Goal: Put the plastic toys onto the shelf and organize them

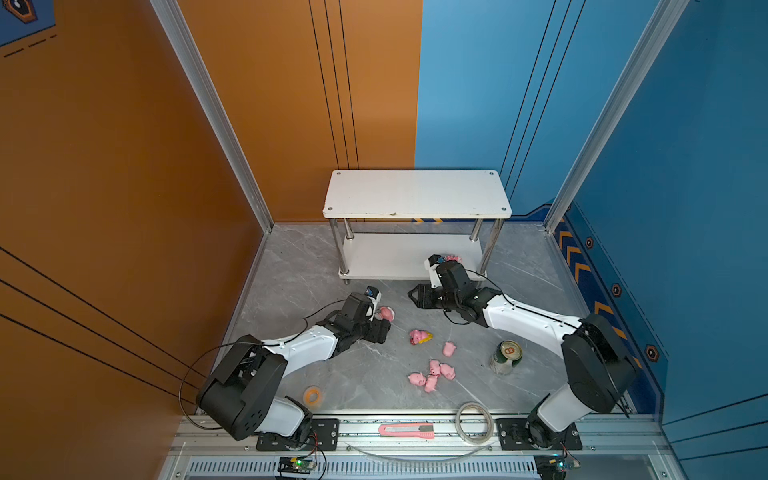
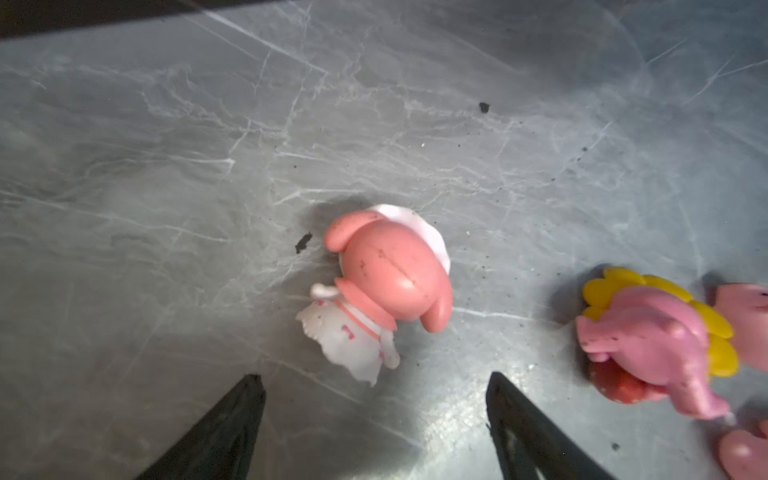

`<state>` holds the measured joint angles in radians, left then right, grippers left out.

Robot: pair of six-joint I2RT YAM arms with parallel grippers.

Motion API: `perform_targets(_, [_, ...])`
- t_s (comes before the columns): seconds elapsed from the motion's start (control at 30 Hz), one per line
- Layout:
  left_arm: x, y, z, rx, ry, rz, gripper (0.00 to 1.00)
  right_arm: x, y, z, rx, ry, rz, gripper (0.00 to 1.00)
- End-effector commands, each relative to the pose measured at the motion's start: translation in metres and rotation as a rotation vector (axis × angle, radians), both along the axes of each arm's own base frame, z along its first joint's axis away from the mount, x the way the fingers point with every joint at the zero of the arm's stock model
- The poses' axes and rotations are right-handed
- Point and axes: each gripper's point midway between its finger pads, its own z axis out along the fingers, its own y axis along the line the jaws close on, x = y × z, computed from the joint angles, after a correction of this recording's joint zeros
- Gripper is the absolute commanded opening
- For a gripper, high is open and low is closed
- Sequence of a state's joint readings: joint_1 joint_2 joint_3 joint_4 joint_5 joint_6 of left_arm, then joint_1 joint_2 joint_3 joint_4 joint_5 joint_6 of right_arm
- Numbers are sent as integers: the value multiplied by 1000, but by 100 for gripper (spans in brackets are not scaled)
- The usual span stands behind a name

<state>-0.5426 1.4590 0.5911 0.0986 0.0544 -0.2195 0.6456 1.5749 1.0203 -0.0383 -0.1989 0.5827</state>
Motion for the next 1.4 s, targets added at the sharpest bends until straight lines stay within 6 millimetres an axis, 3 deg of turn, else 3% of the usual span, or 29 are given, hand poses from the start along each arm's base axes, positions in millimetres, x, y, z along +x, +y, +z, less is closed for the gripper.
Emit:
perform_targets(0.0, [16, -4, 2, 74, -43, -39, 85, -8, -21, 1, -50, 7, -30, 49])
perform_targets(0.17, [26, -15, -13, 86, -13, -71, 83, -10, -28, 3, -46, 3, -41, 51])
perform_targets(0.33, [28, -25, -21, 74, 15, -106, 44, -10, -29, -1, -39, 15, -43, 51])
perform_targets(0.5, [23, -27, -23, 54, 40, -125, 29, -8, -30, -2, -35, 18, -48, 51])
perform_targets(1.13, [8, -25, 13, -48, -11, -114, 25, -6, -22, -10, -39, 34, -28, 48])
perform_targets(1.37, [8, -26, 12, -59, -10, -113, 24, -7, -27, -14, -62, 34, -39, 46])
